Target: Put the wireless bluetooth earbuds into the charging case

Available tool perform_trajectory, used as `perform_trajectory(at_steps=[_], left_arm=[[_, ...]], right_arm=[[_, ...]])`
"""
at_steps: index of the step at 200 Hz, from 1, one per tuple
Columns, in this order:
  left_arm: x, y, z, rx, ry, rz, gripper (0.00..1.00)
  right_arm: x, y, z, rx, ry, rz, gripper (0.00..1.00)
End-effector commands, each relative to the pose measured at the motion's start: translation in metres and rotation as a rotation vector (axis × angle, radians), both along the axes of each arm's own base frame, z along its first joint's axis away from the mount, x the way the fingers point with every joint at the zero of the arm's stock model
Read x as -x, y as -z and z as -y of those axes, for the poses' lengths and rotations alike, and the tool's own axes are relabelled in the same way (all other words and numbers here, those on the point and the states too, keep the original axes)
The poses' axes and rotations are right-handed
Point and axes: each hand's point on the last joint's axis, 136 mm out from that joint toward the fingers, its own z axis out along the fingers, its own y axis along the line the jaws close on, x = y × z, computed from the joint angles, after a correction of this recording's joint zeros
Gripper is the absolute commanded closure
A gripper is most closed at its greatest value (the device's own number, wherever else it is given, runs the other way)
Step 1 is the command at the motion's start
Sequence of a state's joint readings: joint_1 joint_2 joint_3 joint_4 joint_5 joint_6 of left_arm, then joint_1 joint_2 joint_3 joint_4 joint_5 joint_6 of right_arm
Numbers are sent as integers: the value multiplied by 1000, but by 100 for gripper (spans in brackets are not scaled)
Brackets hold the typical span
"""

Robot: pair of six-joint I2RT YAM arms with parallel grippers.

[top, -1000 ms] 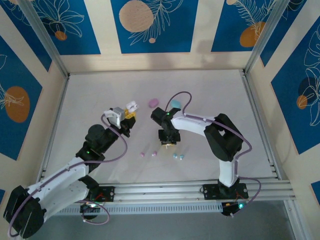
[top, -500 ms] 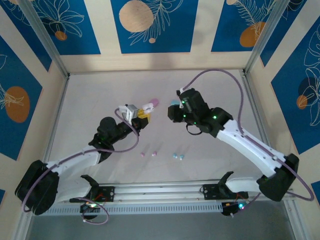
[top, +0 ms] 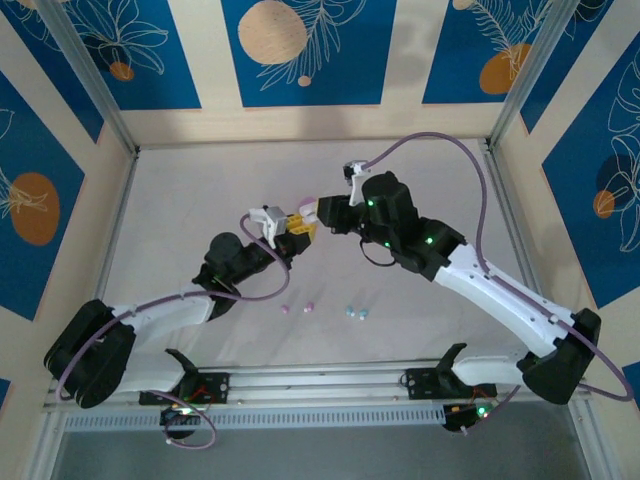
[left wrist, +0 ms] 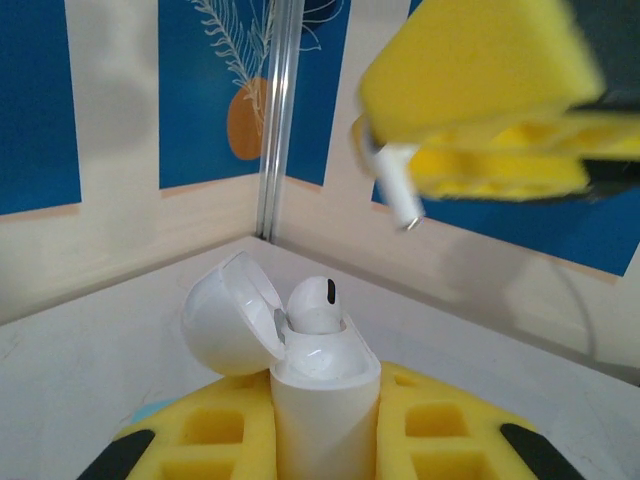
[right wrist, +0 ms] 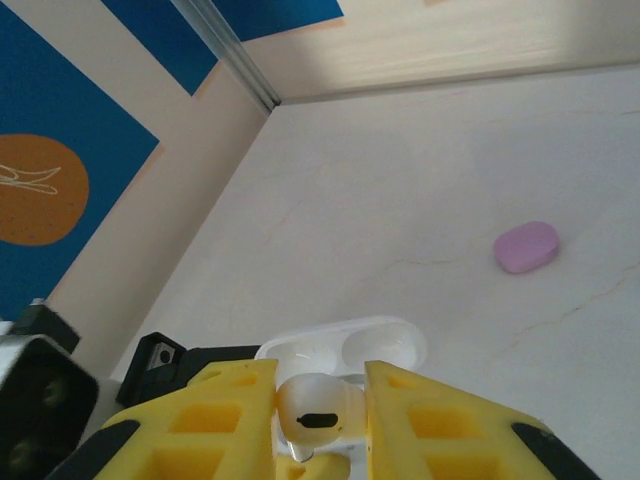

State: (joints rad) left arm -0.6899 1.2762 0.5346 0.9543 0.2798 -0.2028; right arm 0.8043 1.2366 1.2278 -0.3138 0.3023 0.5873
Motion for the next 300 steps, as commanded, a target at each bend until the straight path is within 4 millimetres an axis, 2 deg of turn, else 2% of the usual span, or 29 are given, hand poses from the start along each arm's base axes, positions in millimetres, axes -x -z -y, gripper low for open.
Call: perform_trajectory(at_steps=[1,57,106,165,232,259,274,300], left_arm=[[3,-30,4,62,0,84,100],[4,-37,2,81,-16,97,100],[1,-39,-3,95,-48,93,100],[1,-43,-5,111,-59,108,100],[4,-47,-1,112,-32,124,100],[4,-47,0,110,-25,126,100],[4,-49,2,104,-21,128,100],[2,-48,2,83,-34,137,100]], right_arm=[[-3,-12,-12,-30,-20,25,74],[-2,1,-22,0,-38,6,74],[10,11,-26,24,-75,-20,74],[15,20,-23,55,-74,-49,73],[17,5,-23,73,-90,-48,62],[18,-1,-22,75,-94,-47,61],[19,-8,-23,62,-102,-40,60],[27,-37,-25,7,-148,1,58]])
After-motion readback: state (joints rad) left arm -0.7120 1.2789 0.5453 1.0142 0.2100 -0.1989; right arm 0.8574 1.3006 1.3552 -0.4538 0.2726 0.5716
